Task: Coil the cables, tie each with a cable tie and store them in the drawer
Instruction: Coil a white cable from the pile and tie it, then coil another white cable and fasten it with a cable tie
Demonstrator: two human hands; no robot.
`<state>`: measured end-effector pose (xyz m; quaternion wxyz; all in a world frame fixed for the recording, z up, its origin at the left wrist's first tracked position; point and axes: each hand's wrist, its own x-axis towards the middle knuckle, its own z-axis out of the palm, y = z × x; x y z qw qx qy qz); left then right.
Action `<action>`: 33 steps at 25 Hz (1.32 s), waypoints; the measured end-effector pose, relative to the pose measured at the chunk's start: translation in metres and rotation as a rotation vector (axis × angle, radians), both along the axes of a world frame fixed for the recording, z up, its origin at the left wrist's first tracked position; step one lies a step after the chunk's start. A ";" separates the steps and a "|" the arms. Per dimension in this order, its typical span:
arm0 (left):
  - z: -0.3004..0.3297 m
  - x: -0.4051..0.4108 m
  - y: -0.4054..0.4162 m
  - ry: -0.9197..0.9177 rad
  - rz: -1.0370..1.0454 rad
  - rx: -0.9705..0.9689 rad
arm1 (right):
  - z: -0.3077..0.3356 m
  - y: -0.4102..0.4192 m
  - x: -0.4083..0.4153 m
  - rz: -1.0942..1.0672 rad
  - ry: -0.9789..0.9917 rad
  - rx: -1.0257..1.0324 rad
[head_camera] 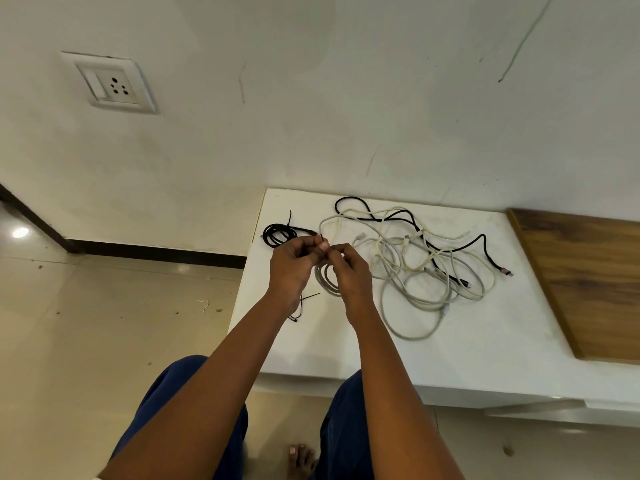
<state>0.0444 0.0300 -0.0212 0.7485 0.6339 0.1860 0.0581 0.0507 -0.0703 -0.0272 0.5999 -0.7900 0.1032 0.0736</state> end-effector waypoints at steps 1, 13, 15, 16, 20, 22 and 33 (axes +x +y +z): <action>-0.001 0.000 0.002 -0.008 -0.020 -0.017 | 0.000 -0.001 0.000 0.004 0.032 0.060; -0.006 0.004 0.016 0.429 -0.223 -0.019 | -0.009 0.000 0.014 -0.288 0.360 0.950; -0.008 0.007 0.016 0.353 -0.199 -0.064 | -0.012 0.002 0.015 -0.295 0.356 0.938; -0.009 0.010 0.017 0.320 -0.161 -0.038 | -0.013 0.003 0.015 -0.288 0.330 0.887; -0.020 0.020 0.023 0.291 -0.027 0.103 | -0.021 0.007 0.021 -0.187 0.192 0.508; -0.025 0.024 0.025 0.255 0.024 0.159 | -0.028 0.007 0.025 -0.190 0.151 0.313; -0.043 0.032 0.018 0.207 -0.081 0.933 | -0.036 -0.004 0.034 -0.078 0.049 -0.049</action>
